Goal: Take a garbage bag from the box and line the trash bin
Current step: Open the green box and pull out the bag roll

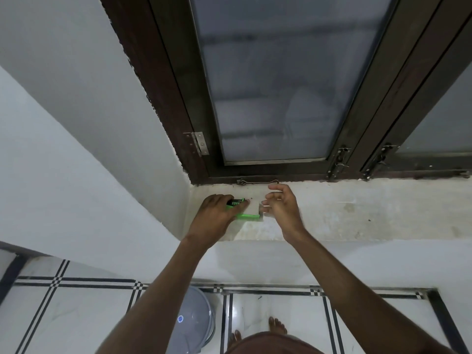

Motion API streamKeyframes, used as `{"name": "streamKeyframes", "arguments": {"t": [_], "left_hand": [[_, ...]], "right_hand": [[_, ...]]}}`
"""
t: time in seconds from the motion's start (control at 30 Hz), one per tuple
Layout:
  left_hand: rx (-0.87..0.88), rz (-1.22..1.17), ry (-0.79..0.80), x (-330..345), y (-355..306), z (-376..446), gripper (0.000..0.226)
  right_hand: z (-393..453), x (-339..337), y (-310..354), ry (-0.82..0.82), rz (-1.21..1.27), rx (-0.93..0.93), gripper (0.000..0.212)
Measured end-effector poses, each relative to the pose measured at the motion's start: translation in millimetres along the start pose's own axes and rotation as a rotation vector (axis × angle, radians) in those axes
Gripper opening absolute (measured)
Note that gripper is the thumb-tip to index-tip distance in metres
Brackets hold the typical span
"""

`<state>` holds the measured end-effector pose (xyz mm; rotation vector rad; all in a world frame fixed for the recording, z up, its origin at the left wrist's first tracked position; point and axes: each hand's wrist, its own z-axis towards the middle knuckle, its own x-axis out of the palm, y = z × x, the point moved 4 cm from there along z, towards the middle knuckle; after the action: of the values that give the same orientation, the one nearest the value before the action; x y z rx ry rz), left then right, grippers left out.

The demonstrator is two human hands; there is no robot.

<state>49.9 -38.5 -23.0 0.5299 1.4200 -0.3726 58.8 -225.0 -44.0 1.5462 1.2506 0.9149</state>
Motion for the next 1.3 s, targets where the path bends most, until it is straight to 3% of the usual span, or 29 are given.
{"name": "streamKeyframes", "arguments": {"t": [0.07,0.17,0.43,0.7,0.93,1.07,1.3], "left_hand": [[0.012,-0.041,0.002,-4.7,1.2,2.3,0.060],[0.053,-0.039,-0.048,-19.1,5.2,9.9,0.052],[0.244,0.156,-0.088,-66.2,3.2,39.9,0.049],[0.191,0.079,-0.108,-83.6,12.3,43.0,0.054],[0.021,-0.124,-0.091,-51.8,21.7,26.3,0.049],[-0.033,-0.250,-0.067,-18.6,17.0,7.3,0.048],[-0.137,-0.274,-0.111,2.5,6.8,4.5,0.049]], "right_hand": [[1.4,-7.4,-7.6,-0.021,-0.009,0.035,0.026],[-1.0,-5.3,-12.1,0.142,-0.015,0.113,0.017],[2.7,1.9,-3.8,0.225,0.363,0.262,0.027],[6.2,-3.1,1.5,0.312,0.280,0.159,0.034],[12.0,-33.3,12.7,0.161,0.137,0.064,0.024],[13.9,-65.2,10.9,0.082,0.222,0.074,0.010],[10.8,-91.9,11.9,-0.034,0.282,0.026,0.017]]}}
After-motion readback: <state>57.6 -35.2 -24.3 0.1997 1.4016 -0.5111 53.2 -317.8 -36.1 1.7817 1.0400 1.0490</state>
